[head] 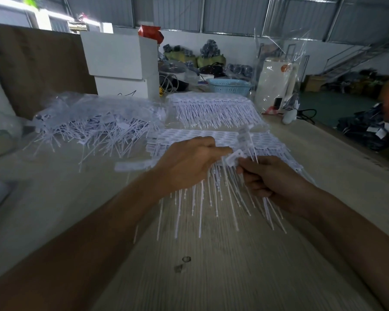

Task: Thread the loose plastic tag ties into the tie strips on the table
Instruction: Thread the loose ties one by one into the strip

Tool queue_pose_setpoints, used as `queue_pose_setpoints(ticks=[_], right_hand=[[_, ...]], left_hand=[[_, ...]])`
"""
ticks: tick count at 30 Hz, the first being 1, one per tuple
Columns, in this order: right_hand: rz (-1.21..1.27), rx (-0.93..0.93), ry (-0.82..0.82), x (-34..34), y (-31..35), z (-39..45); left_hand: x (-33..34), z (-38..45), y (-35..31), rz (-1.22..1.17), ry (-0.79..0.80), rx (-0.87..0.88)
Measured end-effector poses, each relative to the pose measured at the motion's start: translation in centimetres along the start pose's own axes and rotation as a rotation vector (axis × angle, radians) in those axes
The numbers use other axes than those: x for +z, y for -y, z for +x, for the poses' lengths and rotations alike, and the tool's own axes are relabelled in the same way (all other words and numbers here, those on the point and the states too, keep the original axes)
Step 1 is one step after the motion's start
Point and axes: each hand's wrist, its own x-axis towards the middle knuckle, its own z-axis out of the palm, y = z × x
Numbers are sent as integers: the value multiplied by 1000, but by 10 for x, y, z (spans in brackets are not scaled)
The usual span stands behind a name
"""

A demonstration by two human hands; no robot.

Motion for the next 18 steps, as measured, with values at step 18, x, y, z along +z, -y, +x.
queue_pose_setpoints(ticks=[18], right_hand=[[120,-56,-85,-2,-1,4]], left_hand=[[5,4,-6,-603,77,-204]])
